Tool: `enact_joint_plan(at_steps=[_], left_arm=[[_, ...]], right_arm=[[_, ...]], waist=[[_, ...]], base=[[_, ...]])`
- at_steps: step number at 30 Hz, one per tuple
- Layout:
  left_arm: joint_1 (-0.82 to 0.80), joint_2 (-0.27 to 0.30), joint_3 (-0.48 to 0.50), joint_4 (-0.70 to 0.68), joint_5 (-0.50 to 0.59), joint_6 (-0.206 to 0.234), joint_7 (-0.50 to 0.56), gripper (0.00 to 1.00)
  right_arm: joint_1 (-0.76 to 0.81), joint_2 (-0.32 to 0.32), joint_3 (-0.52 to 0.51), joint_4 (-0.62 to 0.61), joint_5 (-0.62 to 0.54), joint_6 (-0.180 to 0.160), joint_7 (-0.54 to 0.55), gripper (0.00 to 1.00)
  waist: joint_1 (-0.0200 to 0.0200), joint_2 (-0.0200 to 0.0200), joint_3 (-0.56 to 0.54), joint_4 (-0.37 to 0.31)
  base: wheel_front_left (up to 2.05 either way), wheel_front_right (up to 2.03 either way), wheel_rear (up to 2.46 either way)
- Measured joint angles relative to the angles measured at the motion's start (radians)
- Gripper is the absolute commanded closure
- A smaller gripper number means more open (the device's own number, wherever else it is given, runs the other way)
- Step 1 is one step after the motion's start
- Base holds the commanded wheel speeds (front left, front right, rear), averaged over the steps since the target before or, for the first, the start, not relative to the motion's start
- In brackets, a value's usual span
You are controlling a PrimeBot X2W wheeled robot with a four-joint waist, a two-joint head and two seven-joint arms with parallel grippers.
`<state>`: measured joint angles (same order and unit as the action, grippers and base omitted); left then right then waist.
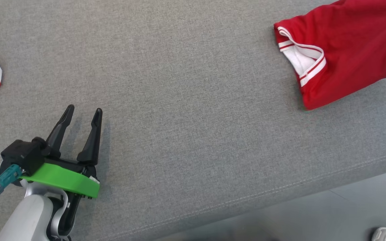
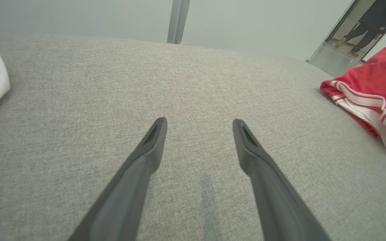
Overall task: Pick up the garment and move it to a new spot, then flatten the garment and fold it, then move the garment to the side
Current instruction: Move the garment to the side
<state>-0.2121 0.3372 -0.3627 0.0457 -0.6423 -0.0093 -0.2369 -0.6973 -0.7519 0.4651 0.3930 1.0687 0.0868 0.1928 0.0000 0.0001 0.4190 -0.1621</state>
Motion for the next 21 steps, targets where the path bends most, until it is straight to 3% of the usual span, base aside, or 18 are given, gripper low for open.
enact_joint_plan(at_steps=[13,18,19,20,21], left_arm=[[-0.046,-0.019,-0.027,-0.018,0.007,-0.001,0.025,0.00],[-0.060,-0.020,-0.026,-0.018,0.015,-0.001,0.026,0.00],[-0.061,-0.020,-0.026,-0.018,0.016,-0.001,0.026,0.00],[-0.062,-0.020,-0.026,-0.017,0.016,-0.001,0.026,0.00],[-0.062,-0.020,-0.024,-0.015,0.017,-0.001,0.026,0.00]], right_arm=[[-0.098,-0.049,-0.013,0.121,-0.077,-0.047,-0.012,1.00],[-0.104,-0.054,-0.025,0.186,-0.087,-0.086,-0.025,1.00],[-0.104,-0.053,-0.026,0.196,-0.092,-0.100,-0.032,0.86],[-0.104,-0.052,-0.026,0.210,-0.096,-0.104,-0.038,0.84],[-0.104,-0.051,-0.025,0.229,-0.099,-0.109,-0.043,0.62]], waist=[[0.0000,0.0000,0.080,0.047],[0.0000,0.0000,0.110,0.067],[0.0000,0.0000,0.115,0.070],[0.0000,0.0000,0.120,0.074],[0.0000,0.0000,0.124,0.077]], base=[[0.00,0.00,0.00],[0.00,0.00,0.00],[0.00,0.00,0.00],[0.00,0.00,0.00],[0.00,0.00,0.00]])
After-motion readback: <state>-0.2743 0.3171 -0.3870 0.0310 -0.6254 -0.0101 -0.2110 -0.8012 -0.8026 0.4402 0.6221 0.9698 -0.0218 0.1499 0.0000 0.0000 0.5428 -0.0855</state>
